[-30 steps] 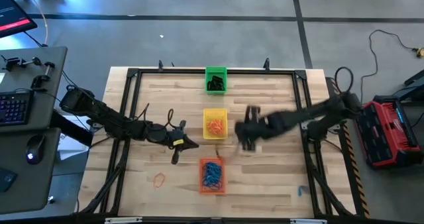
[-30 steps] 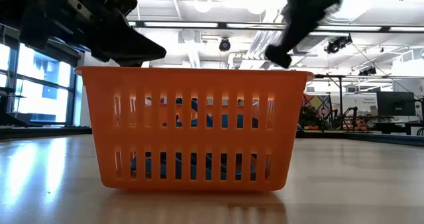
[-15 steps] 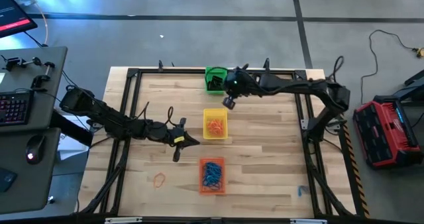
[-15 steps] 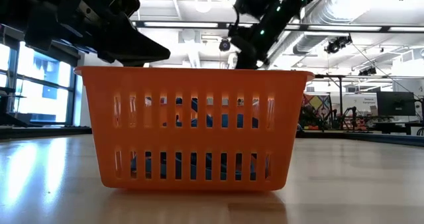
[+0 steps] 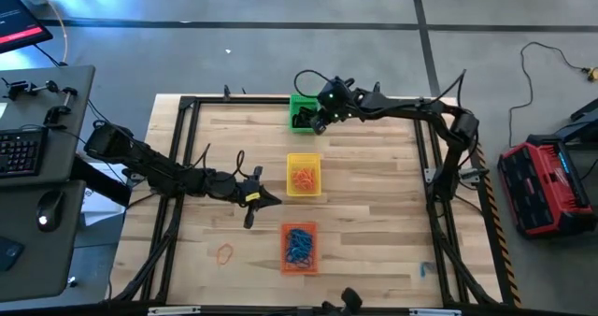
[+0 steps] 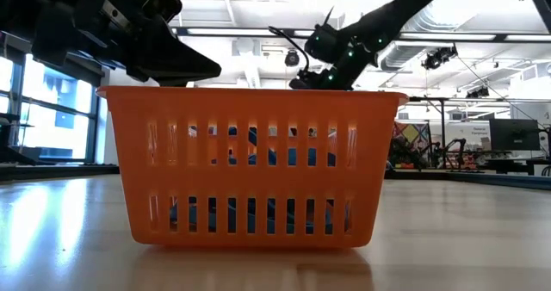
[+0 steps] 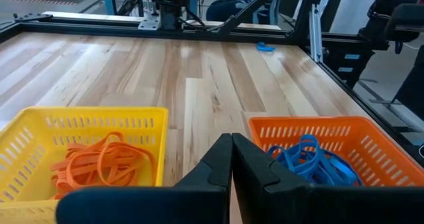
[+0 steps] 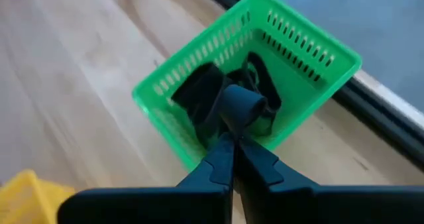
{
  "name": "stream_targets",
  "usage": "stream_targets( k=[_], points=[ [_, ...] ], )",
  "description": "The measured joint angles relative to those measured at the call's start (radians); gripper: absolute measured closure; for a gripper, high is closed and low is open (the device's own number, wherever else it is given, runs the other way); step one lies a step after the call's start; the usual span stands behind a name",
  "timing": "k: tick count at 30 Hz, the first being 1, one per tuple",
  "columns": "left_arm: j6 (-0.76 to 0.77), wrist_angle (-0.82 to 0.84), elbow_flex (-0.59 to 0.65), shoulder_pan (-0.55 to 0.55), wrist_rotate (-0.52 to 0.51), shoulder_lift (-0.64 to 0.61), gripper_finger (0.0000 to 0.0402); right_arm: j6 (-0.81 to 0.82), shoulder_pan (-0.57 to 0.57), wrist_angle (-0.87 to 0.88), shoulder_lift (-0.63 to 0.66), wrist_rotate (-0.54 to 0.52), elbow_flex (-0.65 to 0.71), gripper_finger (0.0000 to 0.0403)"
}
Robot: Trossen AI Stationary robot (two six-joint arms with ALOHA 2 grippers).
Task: Sort rubber bands into baskets
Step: Put the black rubber band into the green bin
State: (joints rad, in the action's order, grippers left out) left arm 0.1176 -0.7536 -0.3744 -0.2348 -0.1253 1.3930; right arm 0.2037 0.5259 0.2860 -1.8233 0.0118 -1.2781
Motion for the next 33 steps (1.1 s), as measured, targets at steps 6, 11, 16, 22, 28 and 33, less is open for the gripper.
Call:
stream_targets(
  k=[6, 11, 16, 22, 28, 33],
  points=[
    [-0.006, 0.0, 0.0, 0.005, 0.0, 0.0, 0.0401, 0.089, 0.023, 0.031, -0.055, 0.008, -0.08, 0.0403],
    [0.004, 0.0, 0.0, 0.013, -0.001, 0.0, 0.0401, 0.117, 0.032, 0.201, -0.176, 0.007, -0.259, 0.0403],
    [0.01, 0.0, 0.0, 0.013, -0.001, 0.0, 0.0401, 0.186, 0.046, 0.264, -0.282, 0.04, -0.395, 0.0403],
    [0.01, 0.0, 0.0, 0.012, -0.001, 0.0, 0.0401, 0.265, 0.06, 0.28, -0.325, 0.045, -0.443, 0.0403],
    [0.004, 0.0, 0.0, 0.012, -0.001, 0.0, 0.0401, 0.292, 0.082, 0.311, -0.326, 0.045, -0.443, 0.0401],
    [0.004, 0.0, 0.0, 0.012, -0.001, 0.0, 0.0401, 0.318, 0.091, 0.308, -0.333, 0.049, -0.443, 0.0389]
  ],
)
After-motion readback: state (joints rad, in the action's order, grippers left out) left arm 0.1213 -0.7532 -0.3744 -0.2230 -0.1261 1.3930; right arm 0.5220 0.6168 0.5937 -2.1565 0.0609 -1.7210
